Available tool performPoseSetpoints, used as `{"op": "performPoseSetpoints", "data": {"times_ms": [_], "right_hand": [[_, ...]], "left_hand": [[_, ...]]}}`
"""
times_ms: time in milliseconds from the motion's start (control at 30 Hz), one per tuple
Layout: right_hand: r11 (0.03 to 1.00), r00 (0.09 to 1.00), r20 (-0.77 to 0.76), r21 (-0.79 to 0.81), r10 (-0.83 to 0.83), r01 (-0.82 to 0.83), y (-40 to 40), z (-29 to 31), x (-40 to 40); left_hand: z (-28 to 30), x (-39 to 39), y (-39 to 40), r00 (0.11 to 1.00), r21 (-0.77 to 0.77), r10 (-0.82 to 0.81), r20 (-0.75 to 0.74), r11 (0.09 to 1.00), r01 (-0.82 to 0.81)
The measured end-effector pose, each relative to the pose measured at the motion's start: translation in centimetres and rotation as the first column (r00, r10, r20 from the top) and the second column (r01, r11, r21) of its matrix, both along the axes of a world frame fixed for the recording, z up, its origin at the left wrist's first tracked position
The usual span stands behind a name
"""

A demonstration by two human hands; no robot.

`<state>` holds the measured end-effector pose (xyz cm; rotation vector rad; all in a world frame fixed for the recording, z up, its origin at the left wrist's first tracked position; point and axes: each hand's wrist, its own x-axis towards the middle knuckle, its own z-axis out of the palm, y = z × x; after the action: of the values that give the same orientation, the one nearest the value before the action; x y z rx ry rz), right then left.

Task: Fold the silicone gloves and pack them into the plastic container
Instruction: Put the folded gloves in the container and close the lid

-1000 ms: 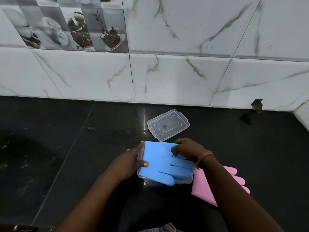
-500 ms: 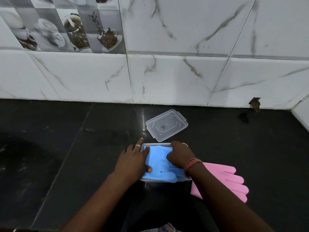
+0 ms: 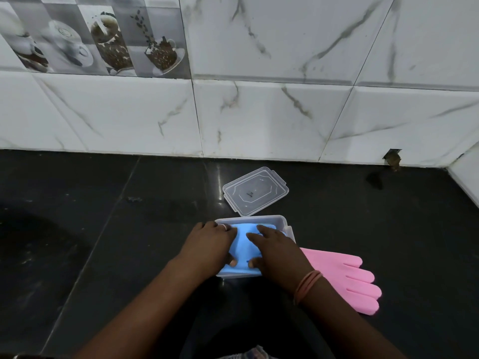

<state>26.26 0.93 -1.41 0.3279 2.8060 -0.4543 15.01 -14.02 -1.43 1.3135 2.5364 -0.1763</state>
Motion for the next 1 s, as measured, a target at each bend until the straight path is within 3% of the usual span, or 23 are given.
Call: {"op": "performPoseSetpoints", "data": {"times_ms": [133,367,733,933,1000], "right_hand": [[0.996,0.995,0.083,0.065,0.056,-0.061,0.3,-0.6,-1.3],[0.982,0.971,0.201,0.109,0.132,-0.156,1.0,-3.6,-3.3],[0.965,0.960,0.185,0.116,0.212,-0.235,2.0,-3.7,-3.5],[0.891,0.943,0.127,0.309,0.309,-0.333,1.3,-1.5,-3.9],[0.909,0.950,0.144,0.283,0.276,-0.306,1.1,-1.1,-4.0]], "left_hand": [[-0.5,-0.5,0.2,0.997,-0.128,-0.064,-0.038,0.990,0.058],[-2.0,0.3,0.7,0.989,-0.180,-0.044,-0.138,0.984,0.018],[-3.2,1.3,2.3,0.972,-0.268,-0.004,-0.236,0.961,-0.061],[-2.6,1.3,2.4,0.962,-0.258,-0.059,-0.267,0.966,-0.013],[-2.0,1.3,2.3,0.963,-0.224,-0.061,-0.264,0.974,0.001]]}}
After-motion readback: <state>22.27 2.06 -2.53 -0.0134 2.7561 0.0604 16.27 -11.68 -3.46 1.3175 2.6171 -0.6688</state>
